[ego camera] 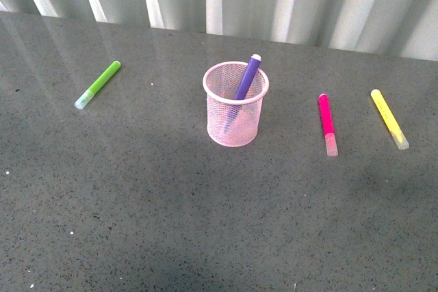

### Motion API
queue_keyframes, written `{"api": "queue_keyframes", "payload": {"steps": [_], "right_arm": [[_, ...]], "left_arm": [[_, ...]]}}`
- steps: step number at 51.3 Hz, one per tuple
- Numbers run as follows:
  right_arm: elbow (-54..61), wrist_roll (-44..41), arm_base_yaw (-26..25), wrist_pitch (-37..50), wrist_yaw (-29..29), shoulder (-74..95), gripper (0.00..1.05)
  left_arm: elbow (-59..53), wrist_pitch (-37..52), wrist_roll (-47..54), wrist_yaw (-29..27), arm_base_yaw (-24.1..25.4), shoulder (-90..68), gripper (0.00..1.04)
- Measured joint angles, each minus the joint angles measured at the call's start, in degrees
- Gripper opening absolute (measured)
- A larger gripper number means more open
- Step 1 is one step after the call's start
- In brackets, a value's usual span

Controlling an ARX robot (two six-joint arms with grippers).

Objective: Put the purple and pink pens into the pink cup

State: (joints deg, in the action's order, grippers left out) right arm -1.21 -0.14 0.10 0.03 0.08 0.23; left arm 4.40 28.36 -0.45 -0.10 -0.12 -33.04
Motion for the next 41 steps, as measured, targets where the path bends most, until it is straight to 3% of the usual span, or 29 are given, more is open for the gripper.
{"api": "queue_keyframes", "payload": {"steps": [41], "right_arm": [[0.0, 0.0, 0.0, 0.0, 0.0, 0.0, 0.98]], "left_arm": [[-3.21, -13.0, 0.07, 0.09, 0.0, 17.9, 0.04]]}}
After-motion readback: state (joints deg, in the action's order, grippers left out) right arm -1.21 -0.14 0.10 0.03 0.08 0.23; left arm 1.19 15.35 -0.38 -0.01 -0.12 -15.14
